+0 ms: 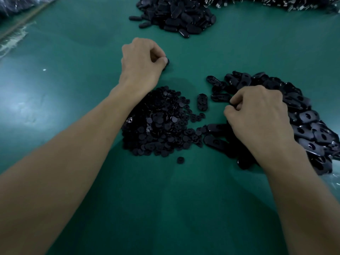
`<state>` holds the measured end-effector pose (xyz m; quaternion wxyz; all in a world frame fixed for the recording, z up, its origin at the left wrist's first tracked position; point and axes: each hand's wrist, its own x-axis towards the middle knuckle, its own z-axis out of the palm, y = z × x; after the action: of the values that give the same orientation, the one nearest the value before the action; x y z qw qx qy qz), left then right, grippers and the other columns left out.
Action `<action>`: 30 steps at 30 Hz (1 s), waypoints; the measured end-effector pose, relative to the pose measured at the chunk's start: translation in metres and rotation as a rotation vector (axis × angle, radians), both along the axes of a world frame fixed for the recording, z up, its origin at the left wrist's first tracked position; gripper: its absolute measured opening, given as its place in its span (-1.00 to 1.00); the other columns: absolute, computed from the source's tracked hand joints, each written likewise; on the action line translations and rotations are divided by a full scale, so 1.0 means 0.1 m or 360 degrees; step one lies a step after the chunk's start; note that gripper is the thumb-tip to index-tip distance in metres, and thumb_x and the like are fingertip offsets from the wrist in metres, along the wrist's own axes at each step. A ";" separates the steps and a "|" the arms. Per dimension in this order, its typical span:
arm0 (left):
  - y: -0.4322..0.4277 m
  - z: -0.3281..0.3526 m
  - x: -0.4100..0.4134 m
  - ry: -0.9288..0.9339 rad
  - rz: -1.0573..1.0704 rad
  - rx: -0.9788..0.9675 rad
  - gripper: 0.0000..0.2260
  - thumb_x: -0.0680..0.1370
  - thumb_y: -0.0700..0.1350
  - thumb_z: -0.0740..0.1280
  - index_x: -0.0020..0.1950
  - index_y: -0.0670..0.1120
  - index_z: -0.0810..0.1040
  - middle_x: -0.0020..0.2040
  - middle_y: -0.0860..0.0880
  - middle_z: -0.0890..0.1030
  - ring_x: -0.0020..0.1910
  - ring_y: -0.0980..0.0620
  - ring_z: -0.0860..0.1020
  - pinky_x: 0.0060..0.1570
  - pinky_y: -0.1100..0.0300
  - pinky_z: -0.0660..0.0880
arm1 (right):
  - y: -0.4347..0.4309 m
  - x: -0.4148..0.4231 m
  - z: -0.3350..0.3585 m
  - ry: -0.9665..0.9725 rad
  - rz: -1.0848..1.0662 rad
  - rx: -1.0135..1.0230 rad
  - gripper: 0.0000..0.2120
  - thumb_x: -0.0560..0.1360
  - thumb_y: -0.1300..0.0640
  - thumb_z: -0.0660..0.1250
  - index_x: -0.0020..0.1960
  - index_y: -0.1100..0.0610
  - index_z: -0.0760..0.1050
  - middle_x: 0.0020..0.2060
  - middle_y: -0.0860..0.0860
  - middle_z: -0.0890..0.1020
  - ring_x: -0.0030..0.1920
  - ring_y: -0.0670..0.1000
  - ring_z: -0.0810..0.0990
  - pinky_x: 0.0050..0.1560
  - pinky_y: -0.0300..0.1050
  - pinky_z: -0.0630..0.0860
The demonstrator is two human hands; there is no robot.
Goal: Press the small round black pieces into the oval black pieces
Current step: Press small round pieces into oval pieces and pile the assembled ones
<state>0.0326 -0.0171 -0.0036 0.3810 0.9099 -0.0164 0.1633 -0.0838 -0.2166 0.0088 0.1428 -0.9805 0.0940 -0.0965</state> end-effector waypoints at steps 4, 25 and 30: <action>-0.07 0.04 -0.17 0.0009 -0.0159 -0.0050 -0.88 0.55 -0.11 0.45 -0.16 0.08 0.64 -0.25 0.20 0.61 -0.26 0.32 0.55 -0.18 0.51 0.44 | 0.02 0.00 0.02 0.0028 0.0014 0.0008 -0.82 0.58 0.07 0.34 -0.01 0.18 0.61 -0.14 0.13 0.63 -0.02 0.20 0.57 0.02 0.11 0.55; -0.14 0.00 -0.80 -0.0080 -0.0422 -0.0136 -0.92 0.54 -0.11 0.47 -0.13 0.07 0.66 -0.27 0.24 0.60 -0.31 0.29 0.54 -0.24 0.50 0.39 | 0.01 0.02 -0.06 -0.0093 0.0061 -0.0090 -0.78 0.68 0.15 0.06 0.10 0.25 0.43 0.10 0.22 0.51 0.13 0.24 0.42 0.17 0.05 0.28; -0.21 0.00 -0.86 -0.0186 -0.0512 -0.0201 -0.83 0.53 -0.04 0.48 0.10 0.00 0.69 -0.15 0.15 0.67 -0.24 0.20 0.59 -0.15 0.45 0.47 | 0.10 0.02 -0.04 -0.0335 0.0299 0.0430 -0.91 0.69 0.16 0.12 0.00 0.10 0.32 -0.05 0.05 0.49 -0.05 0.08 0.43 -0.12 -0.08 0.23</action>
<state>-0.0530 -0.0377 -0.0032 0.4569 0.8588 -0.1735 0.1536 -0.0821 -0.2066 0.0046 0.2905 -0.9414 -0.0014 -0.1713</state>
